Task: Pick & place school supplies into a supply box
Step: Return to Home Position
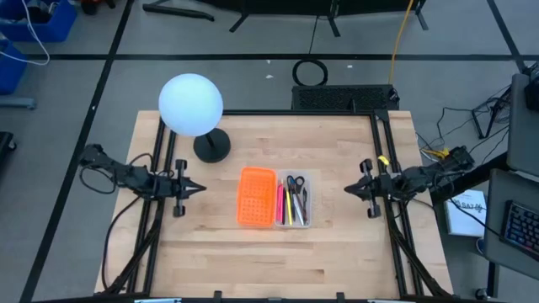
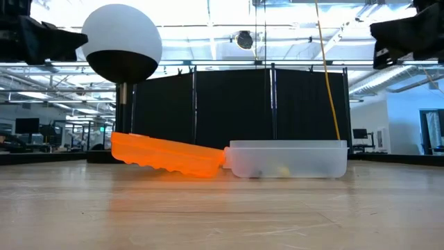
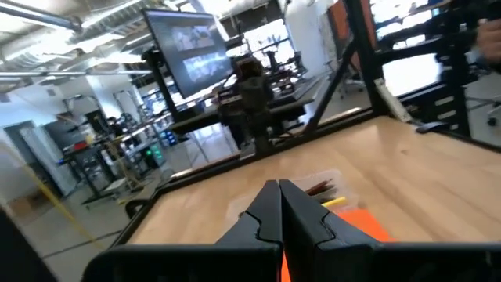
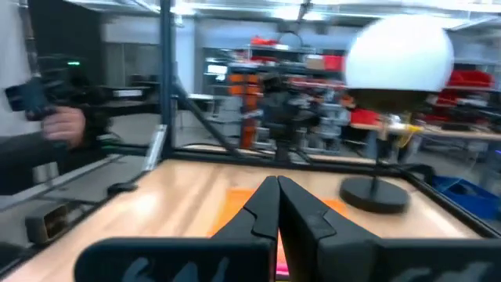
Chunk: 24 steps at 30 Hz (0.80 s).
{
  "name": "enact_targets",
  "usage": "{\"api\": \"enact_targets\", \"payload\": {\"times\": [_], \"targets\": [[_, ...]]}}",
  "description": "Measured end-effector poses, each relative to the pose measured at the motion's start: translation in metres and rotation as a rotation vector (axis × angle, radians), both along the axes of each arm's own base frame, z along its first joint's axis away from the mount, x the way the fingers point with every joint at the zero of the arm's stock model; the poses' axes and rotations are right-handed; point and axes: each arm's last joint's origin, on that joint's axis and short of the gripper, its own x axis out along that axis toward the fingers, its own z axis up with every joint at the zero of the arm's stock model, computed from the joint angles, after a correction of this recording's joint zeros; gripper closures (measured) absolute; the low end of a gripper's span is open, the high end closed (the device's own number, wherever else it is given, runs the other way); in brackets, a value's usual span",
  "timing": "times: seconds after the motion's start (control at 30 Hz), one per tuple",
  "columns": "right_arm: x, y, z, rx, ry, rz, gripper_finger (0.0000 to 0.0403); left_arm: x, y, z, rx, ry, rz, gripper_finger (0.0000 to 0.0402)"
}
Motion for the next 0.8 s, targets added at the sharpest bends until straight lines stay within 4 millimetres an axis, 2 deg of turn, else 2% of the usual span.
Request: {"api": "enact_targets", "payload": {"times": [0.2,0.4,0.67,0.8], "targets": [[0.005,-0.013,-0.005,-0.013,0.053,-0.089,0.0403,0.003,0.007,-0.001,-0.002,0.004,-0.022,0.0401],[0.007,-0.020,-0.010,0.045,0.102,-0.051,0.0403,0.005,0.014,-0.005,-0.007,0.048,-0.028,0.0401],[0.007,-0.025,-0.011,0.037,0.108,-0.080,0.0403,0.006,0.018,-0.007,-0.117,0.088,-0.072,0.0400],[0.007,-0.025,-0.011,0.028,0.108,-0.082,0.0403,0.007,0.018,-0.008,-0.230,0.104,-0.072,0.0382]]}}
